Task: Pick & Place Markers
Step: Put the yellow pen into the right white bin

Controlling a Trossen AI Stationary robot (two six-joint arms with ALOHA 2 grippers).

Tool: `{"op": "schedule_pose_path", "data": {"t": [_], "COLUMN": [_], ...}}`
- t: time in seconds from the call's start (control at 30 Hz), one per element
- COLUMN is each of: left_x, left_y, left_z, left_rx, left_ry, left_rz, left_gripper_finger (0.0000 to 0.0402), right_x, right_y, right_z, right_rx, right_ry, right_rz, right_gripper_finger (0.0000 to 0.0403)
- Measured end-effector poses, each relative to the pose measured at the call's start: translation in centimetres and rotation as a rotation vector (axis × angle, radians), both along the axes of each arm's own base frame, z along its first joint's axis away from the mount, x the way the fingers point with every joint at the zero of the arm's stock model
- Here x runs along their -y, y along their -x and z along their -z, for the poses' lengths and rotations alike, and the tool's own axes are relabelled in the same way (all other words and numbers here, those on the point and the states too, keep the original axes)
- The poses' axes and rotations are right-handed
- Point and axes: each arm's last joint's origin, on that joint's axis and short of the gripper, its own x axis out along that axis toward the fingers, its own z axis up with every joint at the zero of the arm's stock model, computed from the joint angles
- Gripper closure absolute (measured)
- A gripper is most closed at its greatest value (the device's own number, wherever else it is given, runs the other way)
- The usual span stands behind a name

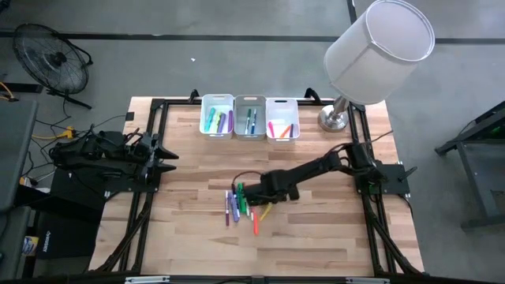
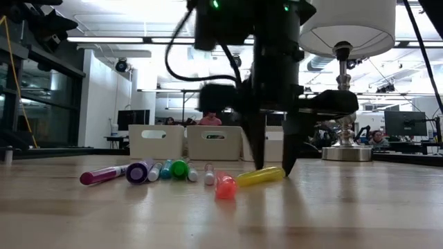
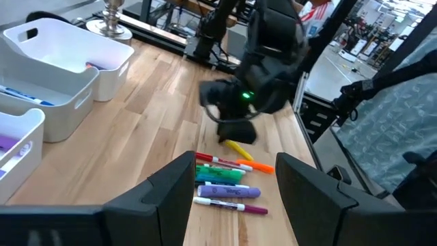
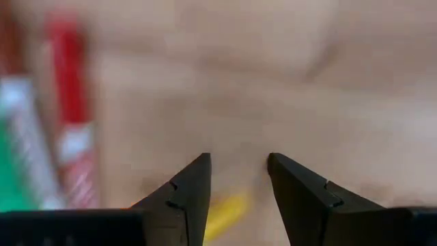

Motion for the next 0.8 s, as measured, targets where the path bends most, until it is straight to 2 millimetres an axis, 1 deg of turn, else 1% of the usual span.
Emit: {"op": "schedule_pose_path", "data": {"t": [0.1, 0.2, 0.33, 0.43, 0.5, 0.67, 0.73, 0.8], "left_x": [0.0, 0.0, 0.0, 0.0, 0.0, 0.0, 0.0, 0.0], "left_y": [0.0, 0.0, 0.0, 0.0, 0.0, 0.0, 0.0, 0.0], "left_z": [0.0, 0.0, 0.0, 0.0, 0.0, 0.0, 0.0, 0.0], "left_rx": [0.000, 0.000, 0.001, 0.000, 0.000, 0.000, 0.000, 0.000], "left_ry": [0.000, -0.002, -0.002, -0.002, -0.002, -0.002, -0.002, -0.001], "left_rz": [0.000, 0.001, 0.001, 0.002, 0.002, 0.002, 0.003, 0.003], "left_gripper_finger": [0.0200, 0.0200, 0.0200, 0.0200, 0.0200, 0.0200, 0.0200, 0.0200], "right_x": [0.6, 0.5, -0.7, -2.3, -3.8, -7.5, -8.6, -9.4], "right_y": [0.8, 1.3, 2.0, 2.7, 3.2, 3.3, 3.2, 3.1], "right_z": [-1.0, -3.1, -5.1, -7.0, -7.6, -7.4, -6.6, -5.7], "right_rx": [-0.033, -0.002, 0.046, 0.115, 0.139, 0.226, 0.232, 0.217], "right_ry": [0.064, 0.052, -0.006, -0.019, -0.035, -0.099, -0.114, -0.118], "right_rz": [0.016, 0.046, 0.059, 0.101, 0.136, 0.191, 0.204, 0.215], "right_gripper_finger": [0.0261, 0.0261, 0.0261, 0.0261, 0.0261, 0.0261, 0.0261, 0.0261]}}
